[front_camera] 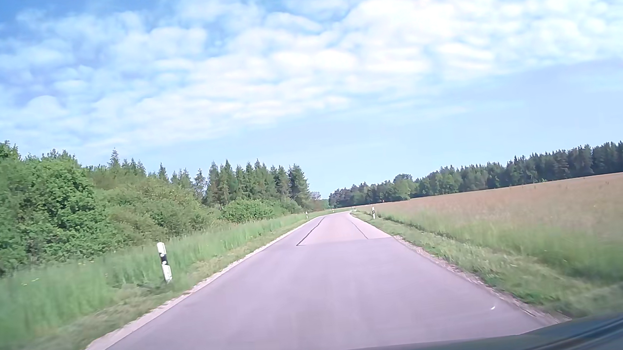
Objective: Follow the waypoints while adhering to traffic rules and regulations
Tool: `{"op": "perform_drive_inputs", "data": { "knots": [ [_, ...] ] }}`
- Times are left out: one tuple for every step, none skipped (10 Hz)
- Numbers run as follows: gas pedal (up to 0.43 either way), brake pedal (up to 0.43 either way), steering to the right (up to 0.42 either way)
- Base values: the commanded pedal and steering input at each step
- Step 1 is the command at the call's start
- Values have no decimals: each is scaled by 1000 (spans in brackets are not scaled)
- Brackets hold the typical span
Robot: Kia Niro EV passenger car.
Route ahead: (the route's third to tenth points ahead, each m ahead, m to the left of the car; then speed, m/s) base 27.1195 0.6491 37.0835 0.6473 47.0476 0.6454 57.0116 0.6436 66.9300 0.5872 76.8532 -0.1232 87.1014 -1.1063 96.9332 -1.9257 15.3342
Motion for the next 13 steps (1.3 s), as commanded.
{"op": "perform_drive_inputs", "data": {
  "knots": [
    [157, 0, 0],
    [157, 0, 0],
    [157, 0, 0],
    [157, 0, 0],
    [169, 0, 0],
    [169, 0, 0],
    [169, 0, -1],
    [169, 0, -4],
    [169, 0, -5],
    [169, 0, -4],
    [169, 0, -3],
    [169, 0, -2],
    [169, 0, -2]
  ]
}}
